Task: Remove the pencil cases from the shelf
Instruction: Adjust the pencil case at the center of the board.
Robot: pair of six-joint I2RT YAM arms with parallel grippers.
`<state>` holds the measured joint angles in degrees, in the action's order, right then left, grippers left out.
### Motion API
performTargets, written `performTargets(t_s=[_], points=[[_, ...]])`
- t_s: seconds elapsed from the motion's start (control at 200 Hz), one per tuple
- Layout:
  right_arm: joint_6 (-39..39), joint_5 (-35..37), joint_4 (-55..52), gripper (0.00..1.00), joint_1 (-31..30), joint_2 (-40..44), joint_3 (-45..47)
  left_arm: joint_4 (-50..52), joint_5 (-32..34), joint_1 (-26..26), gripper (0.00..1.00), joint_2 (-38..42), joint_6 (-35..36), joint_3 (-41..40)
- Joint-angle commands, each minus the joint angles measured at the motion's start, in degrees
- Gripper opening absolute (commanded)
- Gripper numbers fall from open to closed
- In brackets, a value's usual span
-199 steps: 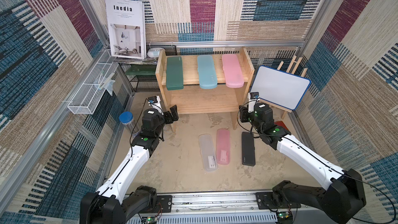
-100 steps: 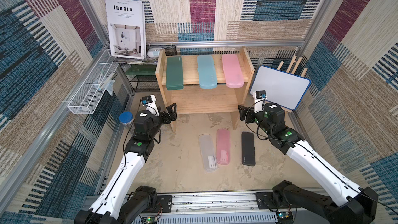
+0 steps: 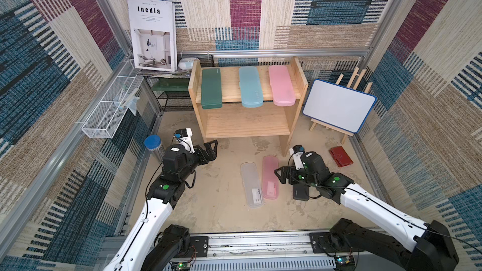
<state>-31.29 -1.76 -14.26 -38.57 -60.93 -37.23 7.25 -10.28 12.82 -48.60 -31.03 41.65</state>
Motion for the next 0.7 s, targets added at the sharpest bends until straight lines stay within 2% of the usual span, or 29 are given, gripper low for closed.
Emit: performTargets(t_s=[0.0,0.265,0.696], points=[[-5.4,2.8,2.9,1.0,-2.9,-6.0,-3.6,0.1,0.3,0.8,0.99,-1.2,0.1,0.6],[-9.0,6.7,-5.9,1.0,-3.9,-24.4,-14.8,3.0,3.0,2.4,0.99,-2.6,1.2,1.7],[-11.5,8.5,-5.9,1.0,-5.4,-34.6,-17.5,3.5,3.4,2.5,0.99,-4.3,2.3,1.7]])
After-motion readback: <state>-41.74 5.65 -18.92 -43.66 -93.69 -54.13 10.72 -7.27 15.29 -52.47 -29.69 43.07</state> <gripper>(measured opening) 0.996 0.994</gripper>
